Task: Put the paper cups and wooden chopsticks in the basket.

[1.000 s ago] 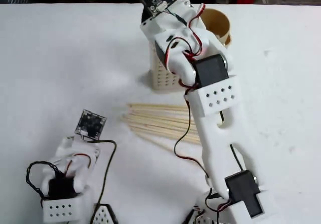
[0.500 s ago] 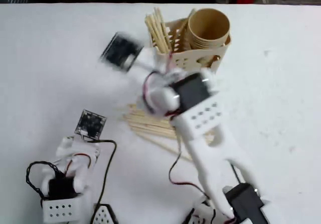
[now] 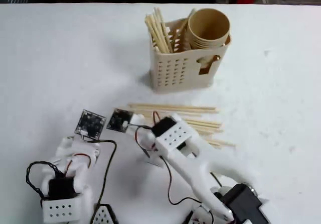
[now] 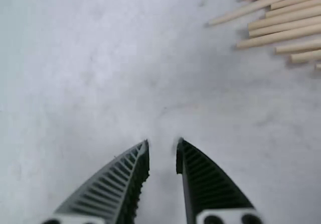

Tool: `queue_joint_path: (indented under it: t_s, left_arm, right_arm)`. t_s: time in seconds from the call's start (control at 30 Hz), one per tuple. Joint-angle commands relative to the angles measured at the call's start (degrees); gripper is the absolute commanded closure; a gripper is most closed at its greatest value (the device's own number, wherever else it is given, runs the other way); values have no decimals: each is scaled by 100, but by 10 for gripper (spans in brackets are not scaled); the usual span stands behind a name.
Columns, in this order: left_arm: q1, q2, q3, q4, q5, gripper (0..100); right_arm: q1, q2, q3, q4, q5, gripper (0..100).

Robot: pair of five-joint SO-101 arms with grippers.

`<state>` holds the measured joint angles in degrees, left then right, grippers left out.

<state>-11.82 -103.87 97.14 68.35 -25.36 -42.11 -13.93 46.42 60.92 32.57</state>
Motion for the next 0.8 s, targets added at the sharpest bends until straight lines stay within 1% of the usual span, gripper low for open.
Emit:
queue_joint_path:
  t_s: [0.0, 0.13, 0.3, 0.43, 0.5, 0.6, 0.63, 0.77]
  left_arm:
    - [66, -57, -18, 26, 0, 891]
    - [66, -57, -18, 26, 0, 891]
    - [66, -57, -18, 26, 0, 891]
    - [66, -57, -18, 26, 0, 891]
    - [66, -57, -18, 26, 0, 891]
    - [66, -57, -18, 26, 0, 891]
    - [66, -57, -18, 26, 0, 891]
    - [66, -57, -18, 26, 0, 891]
  right_arm:
    - [-40, -110, 299, -400, 9, 865]
    - [13, -92, 457, -690, -132, 862]
    - [505, 523, 308, -1086, -105, 862]
    - [681, 1112, -105, -927, -123, 865]
    - [681, 1209, -202, -857, -132, 888]
    - [681, 1182, -193, -857, -132, 974]
    - [681, 1182, -193, -857, -141, 988]
    - [708, 1112, -193, -787, -141, 982]
